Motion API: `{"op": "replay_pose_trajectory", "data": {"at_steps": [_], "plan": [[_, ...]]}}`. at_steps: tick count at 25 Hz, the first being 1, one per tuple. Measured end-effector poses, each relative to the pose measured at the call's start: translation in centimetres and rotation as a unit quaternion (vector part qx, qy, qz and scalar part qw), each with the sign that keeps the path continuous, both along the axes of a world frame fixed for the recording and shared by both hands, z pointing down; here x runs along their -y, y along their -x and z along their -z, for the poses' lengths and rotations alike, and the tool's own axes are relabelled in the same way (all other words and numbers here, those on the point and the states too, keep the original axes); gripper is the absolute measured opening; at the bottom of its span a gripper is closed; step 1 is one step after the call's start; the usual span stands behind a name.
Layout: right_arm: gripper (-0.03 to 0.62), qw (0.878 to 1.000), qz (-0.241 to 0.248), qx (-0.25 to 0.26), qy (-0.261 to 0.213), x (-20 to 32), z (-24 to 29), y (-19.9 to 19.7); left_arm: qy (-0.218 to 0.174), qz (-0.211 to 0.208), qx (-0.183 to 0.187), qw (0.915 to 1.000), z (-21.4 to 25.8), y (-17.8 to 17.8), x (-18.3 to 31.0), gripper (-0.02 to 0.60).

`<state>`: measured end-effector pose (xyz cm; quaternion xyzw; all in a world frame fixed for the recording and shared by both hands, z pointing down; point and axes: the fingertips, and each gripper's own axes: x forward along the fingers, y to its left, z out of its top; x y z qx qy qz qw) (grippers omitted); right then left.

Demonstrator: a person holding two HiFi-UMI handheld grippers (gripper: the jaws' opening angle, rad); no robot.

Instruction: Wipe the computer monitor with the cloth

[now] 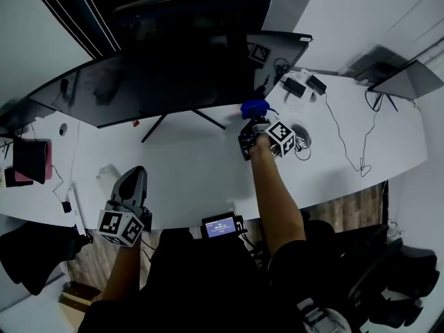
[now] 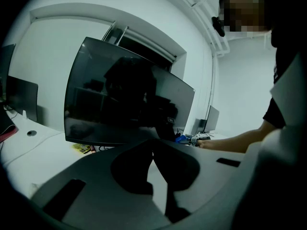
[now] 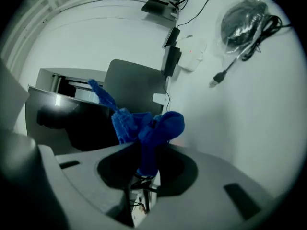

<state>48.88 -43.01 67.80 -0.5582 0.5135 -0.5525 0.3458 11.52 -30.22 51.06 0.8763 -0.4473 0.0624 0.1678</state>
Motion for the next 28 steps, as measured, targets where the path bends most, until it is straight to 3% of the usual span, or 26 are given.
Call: {"op": "replay_pose_trajectory", "data": {"at_steps": [28], "plan": [[0.089, 0.998, 0.056, -0.020, 0.020, 1.7, 0.4, 16.9, -0.006, 0.037, -0.041, 0.9985, 0.5, 14.5, 2.4, -0.005]]}}
